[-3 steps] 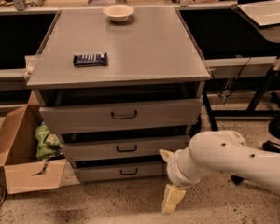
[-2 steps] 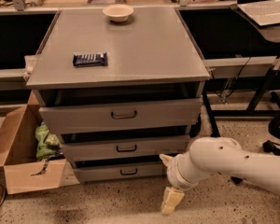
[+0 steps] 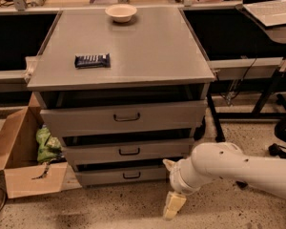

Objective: Open bottom drawer

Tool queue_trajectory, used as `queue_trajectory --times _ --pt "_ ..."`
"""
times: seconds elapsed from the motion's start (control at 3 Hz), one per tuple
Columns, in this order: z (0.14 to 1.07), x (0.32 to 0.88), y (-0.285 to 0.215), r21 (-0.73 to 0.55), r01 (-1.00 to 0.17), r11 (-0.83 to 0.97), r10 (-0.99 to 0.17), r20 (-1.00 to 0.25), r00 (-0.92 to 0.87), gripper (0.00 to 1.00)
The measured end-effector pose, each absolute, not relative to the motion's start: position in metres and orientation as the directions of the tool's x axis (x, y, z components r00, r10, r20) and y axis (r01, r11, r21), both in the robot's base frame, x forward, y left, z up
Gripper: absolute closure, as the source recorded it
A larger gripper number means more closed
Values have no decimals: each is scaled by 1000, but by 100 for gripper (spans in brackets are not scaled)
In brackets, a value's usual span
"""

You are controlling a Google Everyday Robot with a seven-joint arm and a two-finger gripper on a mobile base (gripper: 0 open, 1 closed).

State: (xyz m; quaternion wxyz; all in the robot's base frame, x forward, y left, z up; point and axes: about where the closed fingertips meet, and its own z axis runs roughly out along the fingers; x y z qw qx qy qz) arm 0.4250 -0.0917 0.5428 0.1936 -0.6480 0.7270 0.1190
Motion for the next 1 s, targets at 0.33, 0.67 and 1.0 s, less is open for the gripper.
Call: queue_trajectory --times 0.33,0.67,1.0 --pt "487 439 -104 -60 -985 165 -906 -403 -127 0" --pt "425 451 -120 -37 -985 167 -912 -385 -140 0" --pt "373 457 -129 -9 -987 159 -905 -401 -142 0"
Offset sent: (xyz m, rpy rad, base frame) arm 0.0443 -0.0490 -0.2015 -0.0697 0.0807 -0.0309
